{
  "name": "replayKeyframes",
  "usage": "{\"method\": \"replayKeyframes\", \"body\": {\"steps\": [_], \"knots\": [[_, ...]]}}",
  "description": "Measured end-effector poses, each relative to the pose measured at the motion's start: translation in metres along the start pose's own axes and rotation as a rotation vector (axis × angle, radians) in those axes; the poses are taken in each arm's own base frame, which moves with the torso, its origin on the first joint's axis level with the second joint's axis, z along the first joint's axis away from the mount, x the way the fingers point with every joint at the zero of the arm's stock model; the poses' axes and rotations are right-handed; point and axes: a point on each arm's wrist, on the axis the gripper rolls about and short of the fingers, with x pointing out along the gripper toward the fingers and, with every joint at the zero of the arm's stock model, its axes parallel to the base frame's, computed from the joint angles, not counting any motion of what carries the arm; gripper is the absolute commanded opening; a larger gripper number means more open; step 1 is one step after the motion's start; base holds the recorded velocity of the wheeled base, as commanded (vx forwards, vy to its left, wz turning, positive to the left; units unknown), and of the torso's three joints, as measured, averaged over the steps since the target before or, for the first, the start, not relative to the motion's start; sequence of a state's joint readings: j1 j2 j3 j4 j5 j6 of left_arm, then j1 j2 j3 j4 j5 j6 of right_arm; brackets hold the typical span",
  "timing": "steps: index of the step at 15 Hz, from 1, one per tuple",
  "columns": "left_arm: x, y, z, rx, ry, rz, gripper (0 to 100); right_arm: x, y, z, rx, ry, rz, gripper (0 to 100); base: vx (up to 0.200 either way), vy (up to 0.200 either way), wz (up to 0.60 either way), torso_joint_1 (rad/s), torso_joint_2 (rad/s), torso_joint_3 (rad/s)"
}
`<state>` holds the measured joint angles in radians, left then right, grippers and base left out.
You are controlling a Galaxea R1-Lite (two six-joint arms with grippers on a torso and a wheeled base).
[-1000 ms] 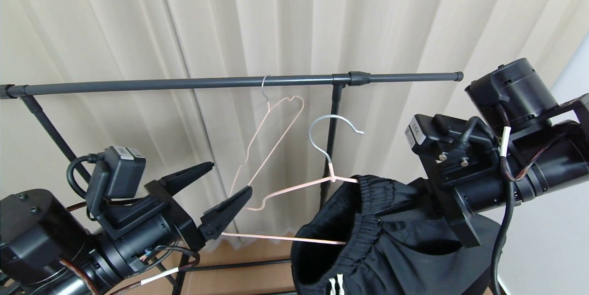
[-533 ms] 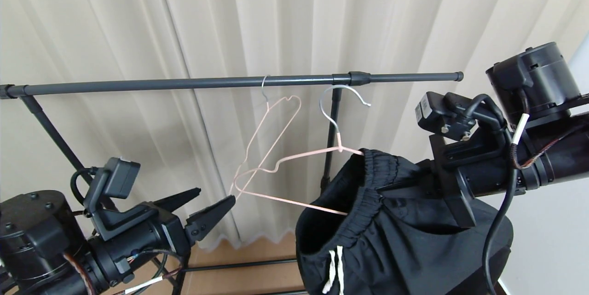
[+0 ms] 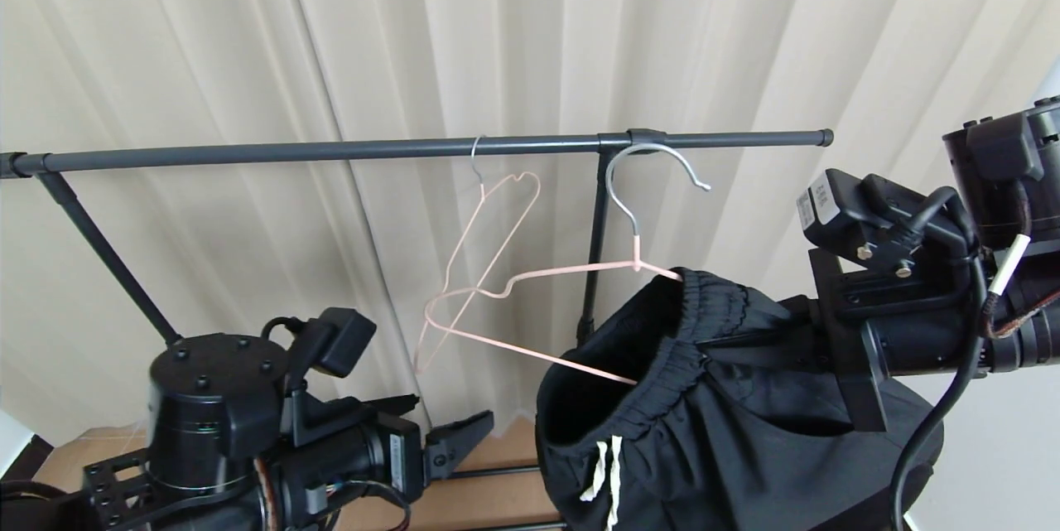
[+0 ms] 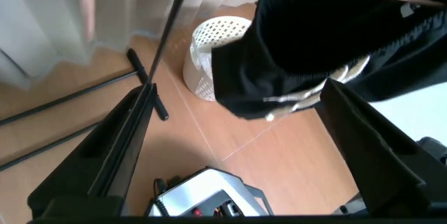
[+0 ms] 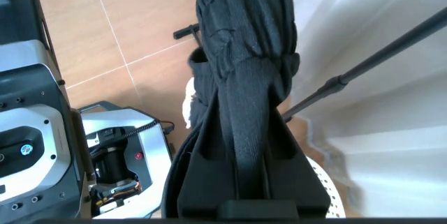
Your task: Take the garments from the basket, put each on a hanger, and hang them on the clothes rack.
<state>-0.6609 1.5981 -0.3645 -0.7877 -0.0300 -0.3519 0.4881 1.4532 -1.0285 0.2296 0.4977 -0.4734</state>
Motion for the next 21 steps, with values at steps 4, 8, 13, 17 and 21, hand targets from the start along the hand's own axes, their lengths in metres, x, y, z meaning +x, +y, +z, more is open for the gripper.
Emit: {"method": "replayKeyframes", "body": {"steps": [4,8,13,17,21], "knots": [[0.033,-0.017,-0.004,0.034,0.030,0.010,100,-0.007,0.005,0.000,-0.010,-0.014,-0.003,0,0.000,0.000,0.00,0.000,0.00,0.000],[0.057,-0.023,-0.009,0.044,0.023,-0.009,100,-0.012,0.012,0.004,-0.031,-0.033,0.005,0,0.000,0.000,0.00,0.000,0.00,0.000],[0.080,-0.021,-0.017,0.048,0.025,0.018,0,-0.014,0.018,0.008,-0.052,-0.049,0.018,0,0.000,0.000,0.00,0.000,0.00,0.000],[0.088,-0.020,-0.021,0.051,0.017,0.043,0,-0.013,0.019,0.004,-0.047,-0.040,0.022,0,0.000,0.000,0.00,0.000,0.00,0.000],[0.078,-0.018,-0.017,0.074,-0.024,0.097,0,-0.012,0.015,-0.013,0.001,0.004,0.009,0,0.000,0.000,0.00,0.000,0.00,0.000]]}}
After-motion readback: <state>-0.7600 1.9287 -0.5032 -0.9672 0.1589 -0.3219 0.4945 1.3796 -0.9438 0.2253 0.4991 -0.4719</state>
